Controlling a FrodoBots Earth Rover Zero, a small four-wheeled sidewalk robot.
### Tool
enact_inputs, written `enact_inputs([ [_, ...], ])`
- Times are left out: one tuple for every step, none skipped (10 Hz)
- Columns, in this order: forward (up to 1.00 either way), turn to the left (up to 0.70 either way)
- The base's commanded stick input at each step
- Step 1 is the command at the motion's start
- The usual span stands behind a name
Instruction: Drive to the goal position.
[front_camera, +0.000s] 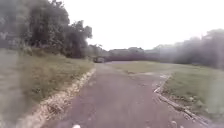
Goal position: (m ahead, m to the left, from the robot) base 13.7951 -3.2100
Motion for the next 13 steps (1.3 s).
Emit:
enact_inputs([
  [0.70,-0.13],
  [0.70,-0.13],
  [0.70,-0.13],
  [0.70,-0.13],
  [0.70,-0.13],
  [0.70,-0.13],
  [0.70,-0.13],
  [0.70,-0.13],
  [0.70,-0.13],
  [0.70,-0.13],
  [0.70,-0.13],
  [0.70,-0.13],
  [0.70,-0.13],
])
